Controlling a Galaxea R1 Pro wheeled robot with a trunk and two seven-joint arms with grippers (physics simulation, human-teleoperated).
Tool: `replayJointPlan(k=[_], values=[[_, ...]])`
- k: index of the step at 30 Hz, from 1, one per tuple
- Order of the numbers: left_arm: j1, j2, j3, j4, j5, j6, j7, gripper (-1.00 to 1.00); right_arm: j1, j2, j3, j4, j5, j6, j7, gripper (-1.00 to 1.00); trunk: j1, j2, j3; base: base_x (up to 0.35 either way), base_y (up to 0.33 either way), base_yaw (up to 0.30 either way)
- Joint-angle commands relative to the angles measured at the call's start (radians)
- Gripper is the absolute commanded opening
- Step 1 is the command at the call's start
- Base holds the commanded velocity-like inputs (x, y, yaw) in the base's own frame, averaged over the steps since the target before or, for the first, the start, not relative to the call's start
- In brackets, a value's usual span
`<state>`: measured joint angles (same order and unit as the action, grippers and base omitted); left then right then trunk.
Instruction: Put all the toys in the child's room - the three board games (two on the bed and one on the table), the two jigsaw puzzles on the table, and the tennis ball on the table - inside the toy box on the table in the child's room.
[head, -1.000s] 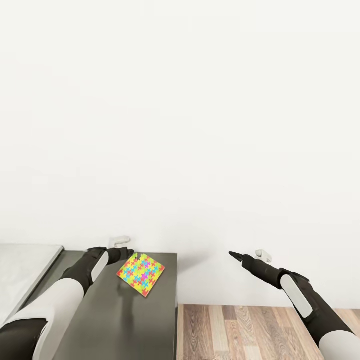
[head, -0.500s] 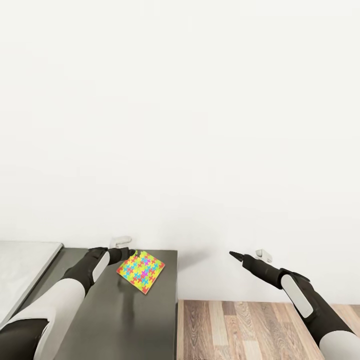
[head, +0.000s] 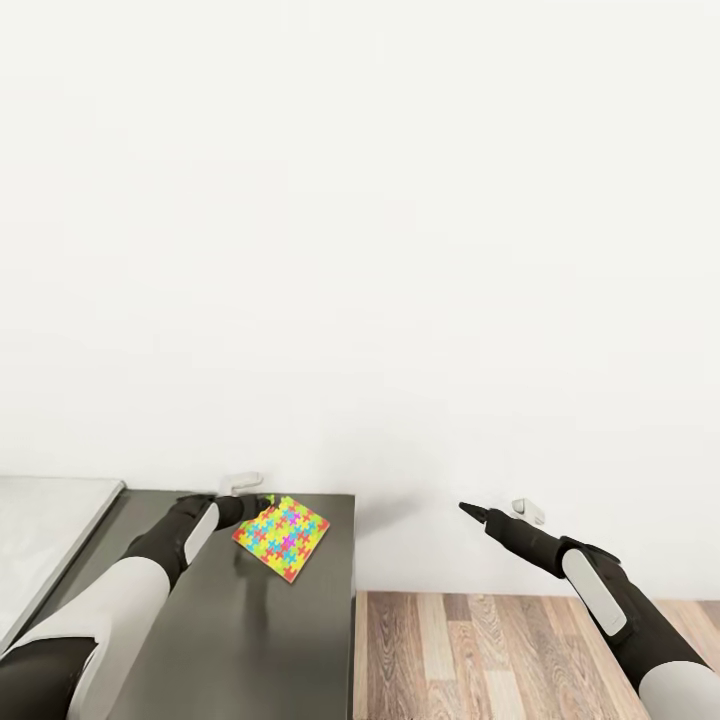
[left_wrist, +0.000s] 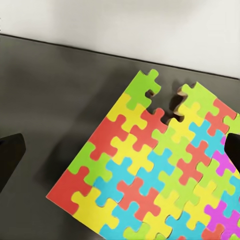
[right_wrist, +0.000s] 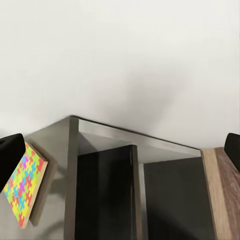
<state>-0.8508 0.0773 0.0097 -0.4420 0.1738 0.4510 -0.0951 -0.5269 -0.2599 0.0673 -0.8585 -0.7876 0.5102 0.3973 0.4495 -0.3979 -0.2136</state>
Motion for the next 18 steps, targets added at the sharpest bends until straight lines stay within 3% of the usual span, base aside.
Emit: replayJointPlan(k=[1,11,14,18], values=[[-0.001,0.002,0.000,-0.001,0.008,0.006,-0.003,1.00,-0.001,-0.001,0.002,0.000,-0.005,0.004,0.000,1.00,0.001,-0.002,-0.004,0.000,0.000,0.000],[-0.001,0.010,0.000,-0.001,0.011,0.007,-0.028,1.00,-0.001,-0.001,0.002,0.000,-0.005,0.003,0.000,1.00,0.001,-0.002,-0.020,0.000,0.000,0.000],[-0.001,0.011,0.000,-0.001,0.012,0.007,-0.061,1.00,-0.001,-0.001,0.002,0.000,-0.005,0.003,0.000,1.00,0.001,-0.002,-0.025,0.000,0.000,0.000],[-0.001,0.013,0.000,-0.001,0.009,0.008,-0.148,1.00,-0.001,-0.001,0.002,0.000,-0.005,0.003,0.000,1.00,0.001,-0.002,-0.032,0.000,0.000,0.000]])
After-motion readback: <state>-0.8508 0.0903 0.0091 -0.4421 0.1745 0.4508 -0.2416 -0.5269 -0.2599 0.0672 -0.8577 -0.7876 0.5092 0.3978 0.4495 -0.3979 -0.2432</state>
